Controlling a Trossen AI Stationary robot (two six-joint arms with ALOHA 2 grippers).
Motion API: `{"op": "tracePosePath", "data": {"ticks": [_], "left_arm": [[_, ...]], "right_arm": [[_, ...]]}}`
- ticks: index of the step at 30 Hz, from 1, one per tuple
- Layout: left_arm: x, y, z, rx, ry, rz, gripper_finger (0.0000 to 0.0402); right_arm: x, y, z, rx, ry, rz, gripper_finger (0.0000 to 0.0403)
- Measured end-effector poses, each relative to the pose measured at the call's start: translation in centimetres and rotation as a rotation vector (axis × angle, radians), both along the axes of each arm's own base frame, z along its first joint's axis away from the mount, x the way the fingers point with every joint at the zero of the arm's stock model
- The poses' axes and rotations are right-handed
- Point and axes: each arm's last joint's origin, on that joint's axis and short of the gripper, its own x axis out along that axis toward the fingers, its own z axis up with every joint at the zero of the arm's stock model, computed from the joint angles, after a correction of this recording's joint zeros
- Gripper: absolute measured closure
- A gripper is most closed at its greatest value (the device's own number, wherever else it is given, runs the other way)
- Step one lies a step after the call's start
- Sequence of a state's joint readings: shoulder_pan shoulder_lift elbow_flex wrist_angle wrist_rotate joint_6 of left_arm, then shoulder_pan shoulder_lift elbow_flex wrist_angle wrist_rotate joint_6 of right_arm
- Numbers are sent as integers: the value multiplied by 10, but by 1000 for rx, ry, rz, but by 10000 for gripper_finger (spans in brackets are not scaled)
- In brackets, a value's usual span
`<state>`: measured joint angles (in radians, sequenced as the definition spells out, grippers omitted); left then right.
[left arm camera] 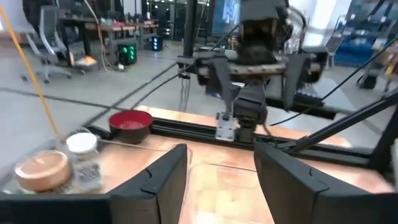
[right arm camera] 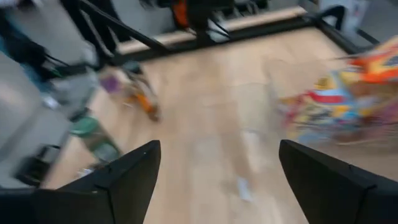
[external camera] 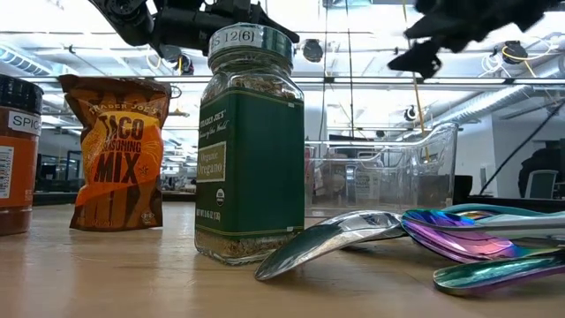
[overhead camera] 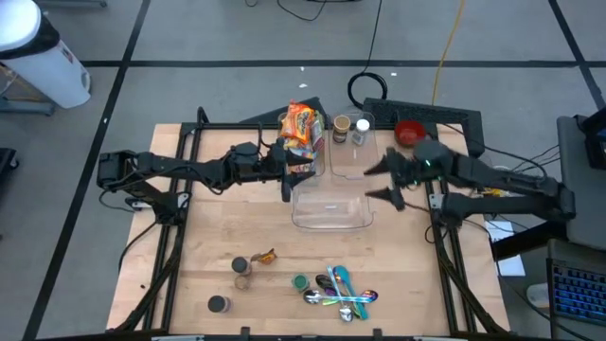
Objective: Pick & Place Food Item
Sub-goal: Put the orange seasoning bag into the right transparent bin
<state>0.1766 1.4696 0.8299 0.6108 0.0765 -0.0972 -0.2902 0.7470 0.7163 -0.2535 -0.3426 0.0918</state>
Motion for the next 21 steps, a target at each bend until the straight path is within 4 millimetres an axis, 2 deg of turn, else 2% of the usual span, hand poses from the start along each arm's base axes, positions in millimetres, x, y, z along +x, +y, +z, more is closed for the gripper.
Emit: {"op": "tracePosePath", "data": {"ticks": [4,8,14,17,21], "left_arm": [[1,-5,-1,-126,-1,-14,215],[2,-10,0,-215,-9,-35,215],[2,-20,1,-248,19,-322,215],[2,-37,1,-290,40,-430,215],[3,-85,-2,-178,111,-554,215]], "right_arm": [[-16,18,-24,66,-126,54,85],[-26,23,-33,77,-222,74,85],[-32,25,-43,69,-241,86,85],[-32,25,-46,67,-234,89,85],[-32,25,-53,67,-215,90,85]]}}
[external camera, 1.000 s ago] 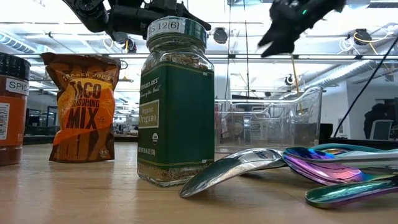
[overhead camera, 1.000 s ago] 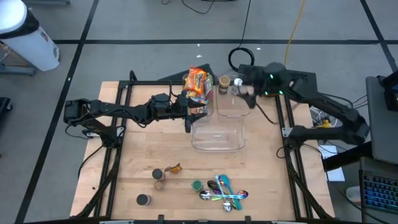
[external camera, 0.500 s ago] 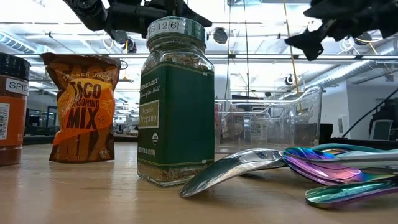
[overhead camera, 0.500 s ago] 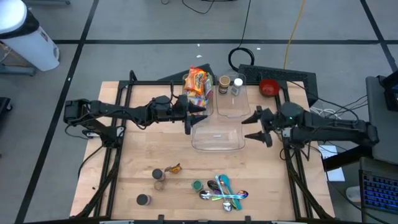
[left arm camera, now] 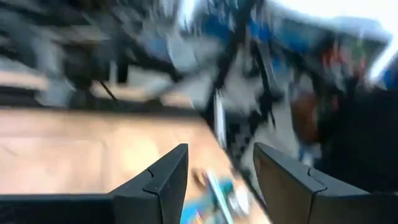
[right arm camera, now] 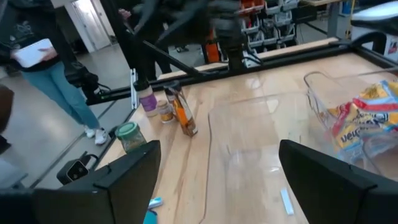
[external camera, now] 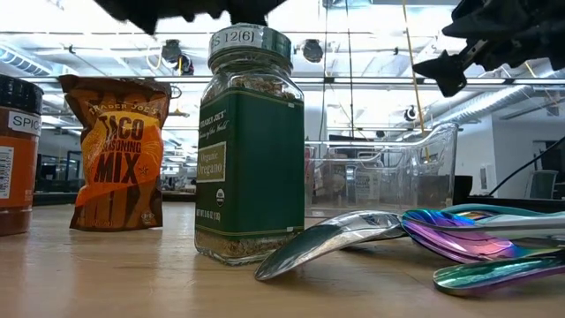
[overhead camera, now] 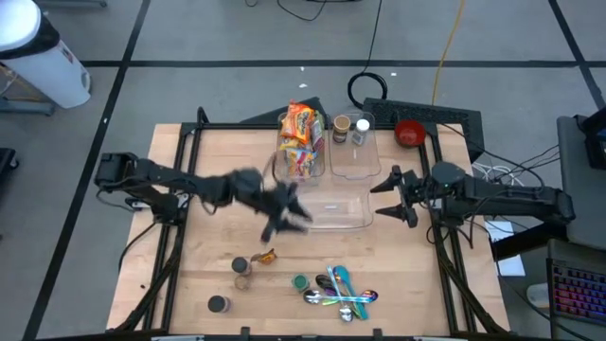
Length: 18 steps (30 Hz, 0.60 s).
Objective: Pick & Place Food Item
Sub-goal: Put the orange seasoning bag into the right transparent bin
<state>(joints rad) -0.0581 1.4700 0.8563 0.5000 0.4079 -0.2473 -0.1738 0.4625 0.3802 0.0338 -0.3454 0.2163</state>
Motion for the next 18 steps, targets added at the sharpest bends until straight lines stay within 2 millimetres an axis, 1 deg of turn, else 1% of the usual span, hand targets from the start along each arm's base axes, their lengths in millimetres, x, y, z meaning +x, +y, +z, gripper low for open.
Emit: {"op": "tracePosePath", "data": {"ticks": [1,2,3,5,7,9,10,13,18], "left_arm": [[1,-11,0,40,67,10,215],[1,-20,-1,87,174,49,215],[-1,-28,0,140,309,115,215],[-8,-41,10,229,562,258,212],[-13,-52,21,264,740,372,203],[-22,-64,26,275,884,442,190],[-26,-69,27,263,932,465,182],[-33,-84,36,198,990,456,159],[-46,-103,34,89,1108,430,133]], "right_arm": [[0,0,-1,1,4,0,85],[0,0,-3,2,8,1,85],[0,0,-4,3,11,4,85],[0,1,-5,6,15,23,85],[0,1,-5,3,12,26,85],[0,1,-4,1,7,26,85],[0,1,-4,1,5,25,85],[0,1,-4,1,2,26,85],[0,1,-4,2,-3,26,85]]}}
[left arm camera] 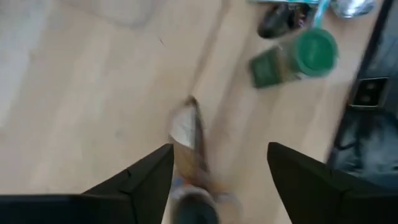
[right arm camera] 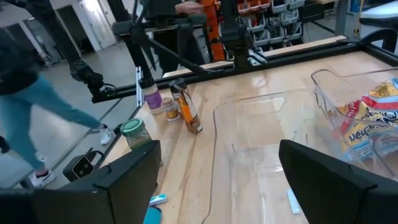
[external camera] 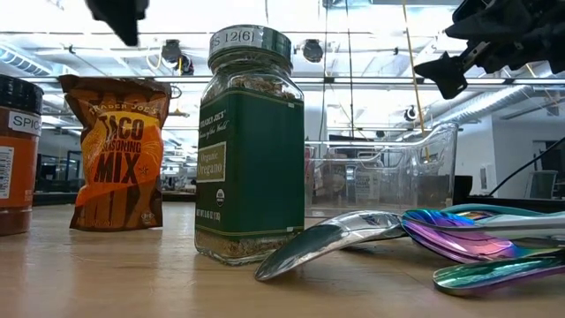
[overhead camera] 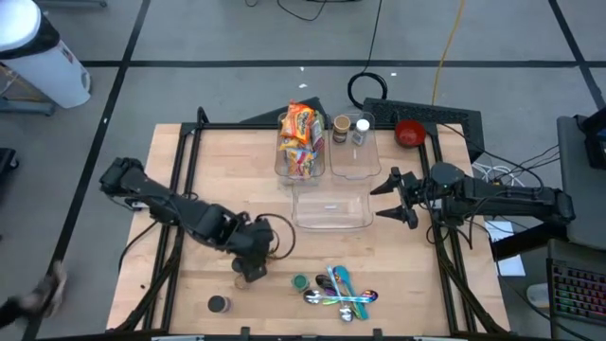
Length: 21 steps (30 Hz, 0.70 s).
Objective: Pick & Place Food Item
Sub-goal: Put the orange seasoning bag into the right transparent bin
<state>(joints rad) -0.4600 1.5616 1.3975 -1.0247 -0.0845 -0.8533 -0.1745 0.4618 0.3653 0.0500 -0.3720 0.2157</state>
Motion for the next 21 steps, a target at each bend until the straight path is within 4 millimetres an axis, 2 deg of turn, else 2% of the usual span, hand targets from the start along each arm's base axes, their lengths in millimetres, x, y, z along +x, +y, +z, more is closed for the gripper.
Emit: {"op": "tracePosePath", "data": {"ticks": [4,7,13,21], "left_arm": [[-13,-11,-5,2,101,65,136],[-19,-18,-7,34,107,93,146],[-13,-23,-17,98,56,125,164],[1,-26,-48,116,180,93,179]], "right_arm": [[0,0,0,0,1,0,85],[0,0,0,-3,0,0,85],[0,0,0,-17,-3,3,85],[0,0,0,-19,-8,3,85]]}}
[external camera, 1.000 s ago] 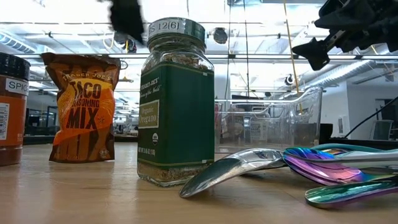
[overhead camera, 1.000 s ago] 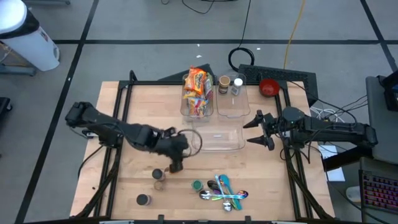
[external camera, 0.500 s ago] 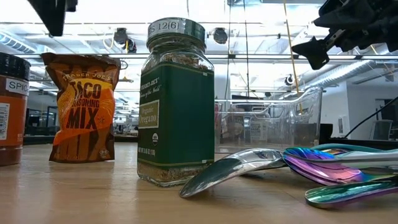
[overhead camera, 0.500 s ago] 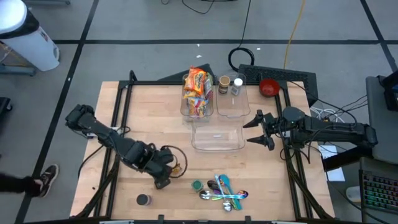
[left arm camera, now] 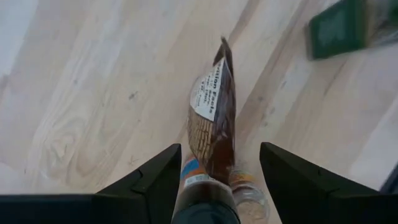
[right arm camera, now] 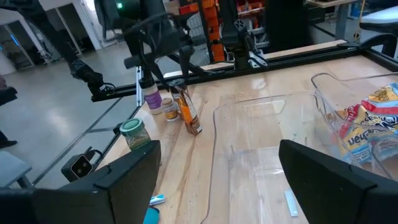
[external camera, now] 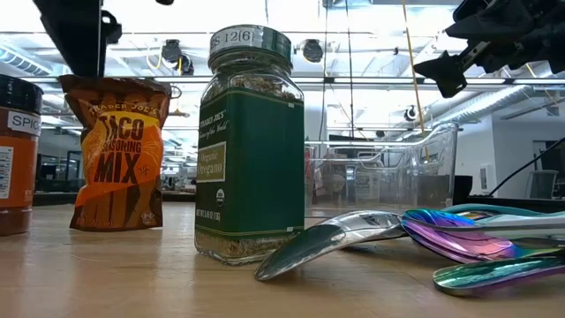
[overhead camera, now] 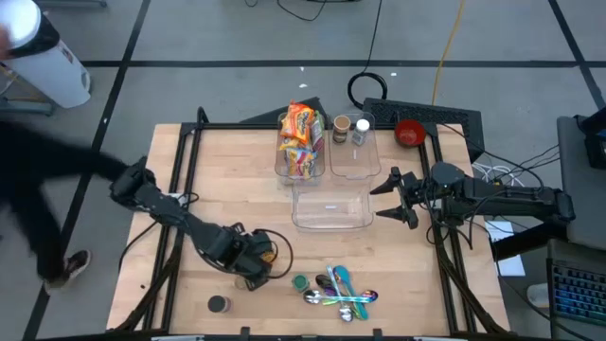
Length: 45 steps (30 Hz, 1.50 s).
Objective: Pick & Place Food Item
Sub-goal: Put the orange seasoning bag into the right transparent bin
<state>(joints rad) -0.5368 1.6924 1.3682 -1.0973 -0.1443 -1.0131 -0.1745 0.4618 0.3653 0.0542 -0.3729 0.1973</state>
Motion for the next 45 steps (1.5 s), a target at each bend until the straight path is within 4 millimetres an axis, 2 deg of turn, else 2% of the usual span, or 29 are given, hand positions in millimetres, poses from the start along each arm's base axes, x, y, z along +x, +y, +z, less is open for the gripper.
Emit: {"op": "tracePosePath", "data": {"ticks": [5,9,13,19,21,26,33,37,41,45], "left_arm": [[7,0,-13,12,46,-6,193],[9,2,-16,24,55,-34,221],[10,4,-15,30,53,-49,275],[12,13,-11,14,55,-72,381],[14,18,-7,-11,58,-66,393],[23,28,19,6,31,-84,397],[38,44,85,130,-159,-161,397],[46,60,118,206,-288,-175,399],[56,79,135,263,-370,-227,399],[69,99,141,295,-448,-271,399]], "right_arm": [[0,0,0,0,0,0,85],[0,0,0,0,1,0,85],[0,0,0,0,0,0,85],[0,0,0,0,0,-1,85],[0,0,0,0,-1,-1,85],[0,0,0,0,-1,-2,85],[0,0,0,-1,-2,-3,85],[1,0,3,2,-30,-4,85],[7,-1,5,34,-77,-8,85],[16,-3,-4,70,-152,-8,85]]}}
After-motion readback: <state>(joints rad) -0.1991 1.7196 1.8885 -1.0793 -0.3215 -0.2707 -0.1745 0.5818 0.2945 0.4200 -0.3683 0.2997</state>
